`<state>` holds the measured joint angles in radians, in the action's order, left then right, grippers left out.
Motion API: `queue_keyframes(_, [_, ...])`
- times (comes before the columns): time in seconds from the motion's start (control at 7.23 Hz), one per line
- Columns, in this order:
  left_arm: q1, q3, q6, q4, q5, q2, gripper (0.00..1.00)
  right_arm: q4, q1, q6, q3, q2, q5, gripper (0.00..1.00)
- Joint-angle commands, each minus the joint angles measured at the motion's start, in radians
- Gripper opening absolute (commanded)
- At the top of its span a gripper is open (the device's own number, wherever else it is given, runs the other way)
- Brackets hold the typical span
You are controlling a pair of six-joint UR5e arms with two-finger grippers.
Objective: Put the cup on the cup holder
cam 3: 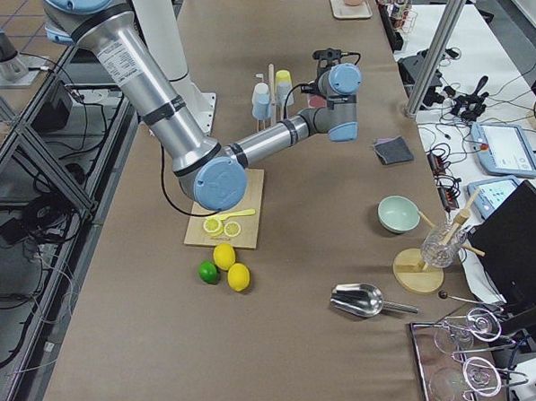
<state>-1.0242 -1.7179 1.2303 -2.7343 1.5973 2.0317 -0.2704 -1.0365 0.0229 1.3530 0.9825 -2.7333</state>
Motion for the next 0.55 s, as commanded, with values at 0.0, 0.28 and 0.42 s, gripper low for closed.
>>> queue_keyframes(0.0, [0.106,0.014,0.005,-0.022,-0.155,0.01,0.36,0.039,0.044,0.0,-0.003,-0.015,0.04,0.25])
queue_keyframes(0.28, [0.279,0.003,0.0,-0.021,-0.311,0.015,0.36,0.087,0.062,0.0,-0.006,-0.016,0.034,0.25])
queue_keyframes(0.42, [0.309,-0.023,0.001,-0.021,-0.329,0.007,0.37,0.112,0.075,0.0,-0.009,-0.016,0.032,0.25])
